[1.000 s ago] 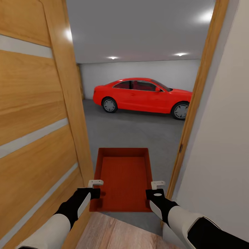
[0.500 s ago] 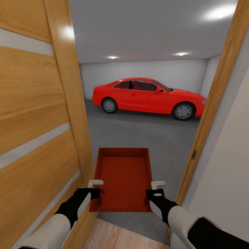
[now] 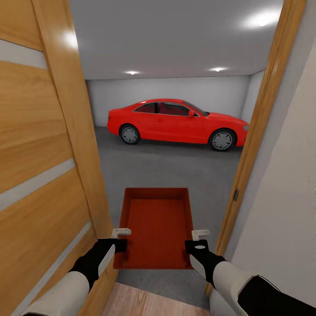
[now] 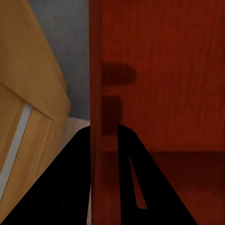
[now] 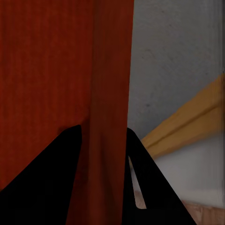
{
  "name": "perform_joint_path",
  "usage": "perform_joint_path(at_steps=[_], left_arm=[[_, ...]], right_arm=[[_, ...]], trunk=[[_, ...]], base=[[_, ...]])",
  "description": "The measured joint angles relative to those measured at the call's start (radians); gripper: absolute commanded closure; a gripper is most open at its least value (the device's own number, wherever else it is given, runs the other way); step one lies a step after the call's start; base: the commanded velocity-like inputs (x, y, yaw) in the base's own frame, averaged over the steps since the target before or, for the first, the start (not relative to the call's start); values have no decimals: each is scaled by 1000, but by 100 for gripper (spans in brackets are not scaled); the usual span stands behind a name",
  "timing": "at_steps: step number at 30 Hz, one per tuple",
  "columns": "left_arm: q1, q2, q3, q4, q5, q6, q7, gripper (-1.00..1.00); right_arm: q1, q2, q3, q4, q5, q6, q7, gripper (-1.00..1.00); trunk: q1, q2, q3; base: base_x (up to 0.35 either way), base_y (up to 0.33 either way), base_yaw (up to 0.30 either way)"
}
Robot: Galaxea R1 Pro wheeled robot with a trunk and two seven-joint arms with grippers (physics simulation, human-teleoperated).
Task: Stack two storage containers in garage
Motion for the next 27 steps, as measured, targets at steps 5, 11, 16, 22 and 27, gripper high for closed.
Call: perform_joint_path(at_steps=[5,11,16,22,27], left_arm=[[0,0,0,0,1,-1,0,100],[0,-2,3,0,-5,-1,-1,100],[0,0,2,0,-2,-2,-1,100],[0,-2,2,0,-3,-2,0,100],[0,-1,1,-1,-2,-1,0,100]], right_arm=[[0,0,0,0,0,0,0,100],[0,-1,-1,0,1,0,2,100],[-1,0,0,0,1,0,0,100],[-1,-1,0,0,1,-1,1,100],[-1,-1,0,-1,0,-1,1,100]], trunk=[[0,0,0],[0,0,0],[0,0,0],[0,0,0],[0,0,0]], base=[[0,0,-126],[95,88,-30],[213,216,-2],[150,127,0],[16,11,-126]])
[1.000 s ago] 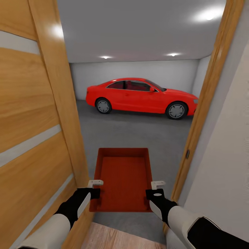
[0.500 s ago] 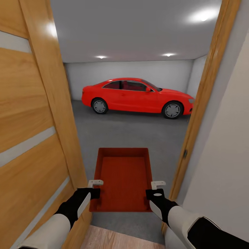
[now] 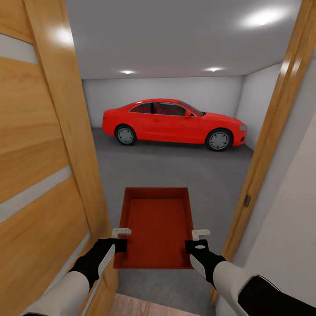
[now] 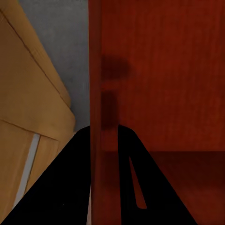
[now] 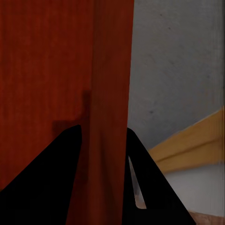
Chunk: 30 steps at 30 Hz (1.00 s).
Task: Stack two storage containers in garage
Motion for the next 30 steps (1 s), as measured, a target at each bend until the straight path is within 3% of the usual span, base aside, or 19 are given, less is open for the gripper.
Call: perform_joint_path(at_steps=[11,30], left_arm=[[0,1,-1,0,1,0,0,100],[0,-1,1,0,-2,0,0,100]], right_arm=[[0,1,0,1,0,0,0,100],[0,0,-1,0,1,0,1,100]], trunk=[[0,0,0],[0,0,0]], base=[[1,0,-201],[121,105,-6]])
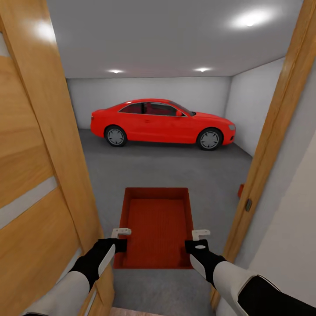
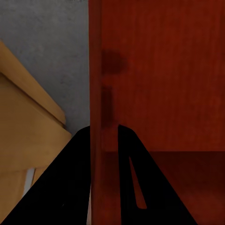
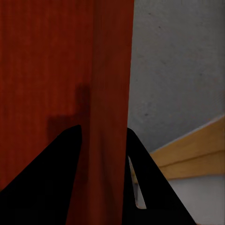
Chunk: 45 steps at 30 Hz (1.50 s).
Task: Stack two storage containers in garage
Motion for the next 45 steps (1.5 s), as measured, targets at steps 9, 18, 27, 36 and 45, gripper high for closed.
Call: perform_joint_path(at_steps=[9,18,27,36,45], left_arm=[[0,2,-2,0,3,3,0,100],[0,2,-1,0,1,1,-1,100],[0,1,0,-1,0,1,-1,100],[0,2,-2,0,3,2,0,100],[0,2,-2,-2,2,3,0,100]], right_arm=[[0,1,-1,1,0,1,-1,100],[0,1,0,0,0,1,-1,100],[0,1,0,0,0,1,-1,100],[0,1,0,1,-1,1,-1,100],[0,1,0,1,-1,1,-1,100]], trunk=[[0,0,0],[0,0,0],[0,0,0],[0,0,0],[0,0,0]], base=[[1,0,-108],[42,38,-14],[163,159,0],[17,13,-116],[1,0,-39]])
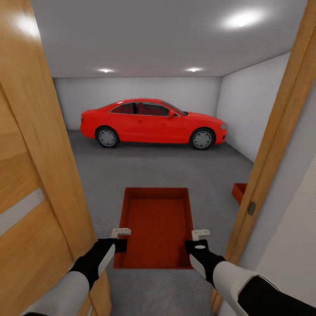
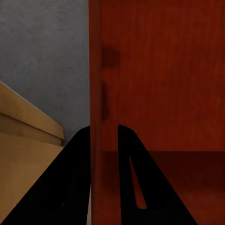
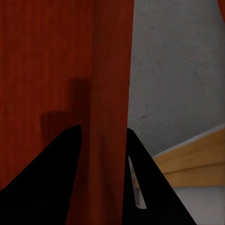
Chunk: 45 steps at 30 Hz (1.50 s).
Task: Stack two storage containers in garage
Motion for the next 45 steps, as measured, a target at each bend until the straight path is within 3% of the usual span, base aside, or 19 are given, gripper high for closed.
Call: perform_joint_path(at_steps=[37,45], left_arm=[[0,-2,3,-8,-10,2,-1,100],[0,-2,0,-2,-3,0,1,100]], right_arm=[[0,-1,-5,0,1,-8,3,100],[0,-2,-1,0,1,-1,2,100]], trunk=[[0,0,0],[-1,0,0]], base=[[17,15,0],[232,0,0]])
